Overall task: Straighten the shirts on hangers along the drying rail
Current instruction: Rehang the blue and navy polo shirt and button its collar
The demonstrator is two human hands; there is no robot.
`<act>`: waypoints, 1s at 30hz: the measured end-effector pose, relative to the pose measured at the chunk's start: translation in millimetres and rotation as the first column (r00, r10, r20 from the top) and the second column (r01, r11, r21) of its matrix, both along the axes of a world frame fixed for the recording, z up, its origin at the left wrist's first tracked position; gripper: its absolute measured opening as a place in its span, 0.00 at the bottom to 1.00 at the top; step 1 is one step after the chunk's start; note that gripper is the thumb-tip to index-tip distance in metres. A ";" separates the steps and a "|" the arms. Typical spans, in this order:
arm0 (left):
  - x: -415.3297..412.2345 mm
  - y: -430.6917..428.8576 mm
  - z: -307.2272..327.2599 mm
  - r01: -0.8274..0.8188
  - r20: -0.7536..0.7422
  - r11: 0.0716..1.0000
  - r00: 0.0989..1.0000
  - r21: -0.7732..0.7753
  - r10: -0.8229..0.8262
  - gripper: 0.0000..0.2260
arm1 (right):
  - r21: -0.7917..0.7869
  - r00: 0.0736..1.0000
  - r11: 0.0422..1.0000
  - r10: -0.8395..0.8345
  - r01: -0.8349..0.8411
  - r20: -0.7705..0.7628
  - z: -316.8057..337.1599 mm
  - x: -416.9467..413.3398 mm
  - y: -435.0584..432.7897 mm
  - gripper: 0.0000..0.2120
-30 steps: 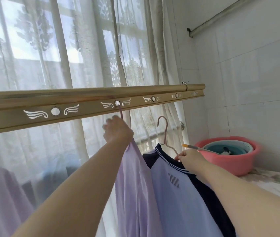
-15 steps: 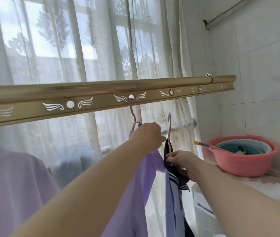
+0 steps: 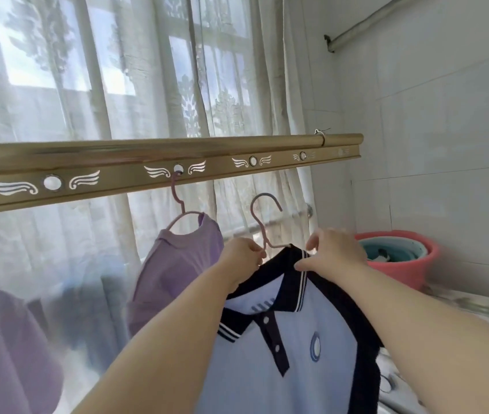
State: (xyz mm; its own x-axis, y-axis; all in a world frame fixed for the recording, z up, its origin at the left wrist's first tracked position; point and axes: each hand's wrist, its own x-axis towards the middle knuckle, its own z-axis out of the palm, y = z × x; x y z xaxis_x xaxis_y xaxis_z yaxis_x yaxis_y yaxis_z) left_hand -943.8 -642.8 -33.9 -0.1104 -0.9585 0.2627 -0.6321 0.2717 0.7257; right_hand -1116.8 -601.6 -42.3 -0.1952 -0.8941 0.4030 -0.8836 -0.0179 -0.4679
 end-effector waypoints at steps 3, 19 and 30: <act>-1.9 1.4 -1.6 0.110 -0.100 0.994 0.989 -0.027 -0.112 0.07 | 0.020 0.987 1.000 0.011 -0.007 -0.162 -1.9 -28.5 0.1 0.38; -16.5 -11.7 -25.1 -0.200 0.712 0.963 0.702 0.178 0.014 0.27 | 0.055 0.937 0.939 -0.343 0.340 0.058 -3.7 -90.5 2.6 0.14; -14.2 18.0 36.9 -0.317 0.334 0.716 0.720 -0.622 0.609 0.22 | 0.072 0.795 0.994 0.021 -0.081 0.606 -12.5 -30.2 -12.4 0.17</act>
State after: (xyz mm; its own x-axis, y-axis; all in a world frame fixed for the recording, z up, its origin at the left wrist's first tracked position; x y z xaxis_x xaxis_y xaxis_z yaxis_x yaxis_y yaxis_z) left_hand -958.0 -624.8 3.1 0.0623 -0.6638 0.7453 -0.9893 0.0578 0.1342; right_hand -1147.1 -614.1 -54.7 -0.3250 -0.9358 0.1367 -0.4197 0.0132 -0.9075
